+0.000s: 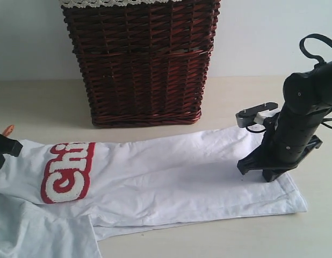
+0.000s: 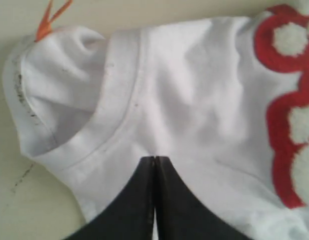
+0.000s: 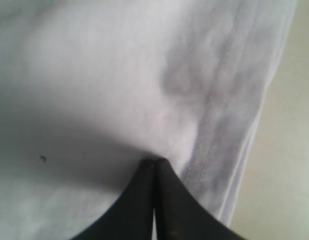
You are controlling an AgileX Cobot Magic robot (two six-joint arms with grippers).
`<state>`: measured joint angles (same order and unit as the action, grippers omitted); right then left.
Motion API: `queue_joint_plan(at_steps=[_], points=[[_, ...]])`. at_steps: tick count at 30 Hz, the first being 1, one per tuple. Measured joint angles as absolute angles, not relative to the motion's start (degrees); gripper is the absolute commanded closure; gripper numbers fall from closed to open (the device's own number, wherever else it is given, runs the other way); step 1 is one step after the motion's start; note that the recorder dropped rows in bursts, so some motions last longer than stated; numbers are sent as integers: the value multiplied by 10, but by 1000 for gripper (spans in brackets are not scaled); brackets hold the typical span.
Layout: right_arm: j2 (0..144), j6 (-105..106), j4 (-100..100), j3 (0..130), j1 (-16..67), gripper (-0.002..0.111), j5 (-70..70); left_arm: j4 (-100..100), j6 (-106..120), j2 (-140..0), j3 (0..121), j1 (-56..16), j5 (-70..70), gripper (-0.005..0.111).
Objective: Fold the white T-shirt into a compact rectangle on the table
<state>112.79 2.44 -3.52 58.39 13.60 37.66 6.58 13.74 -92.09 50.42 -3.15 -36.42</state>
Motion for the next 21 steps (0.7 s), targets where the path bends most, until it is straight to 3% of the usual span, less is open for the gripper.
queue_joint_plan(at_steps=[5, 11, 21], points=[[1128, 22, -45, 586, 136, 108, 385, 181, 302, -915, 504, -83, -431, 107], [1131, 22, -57, 605, 135, 108, 432, 211, 403, -915, 485, -211, -469, 106], [1100, 51, -70, 610, 133, 108, 491, 144, 410, -915, 430, -387, -464, 73]])
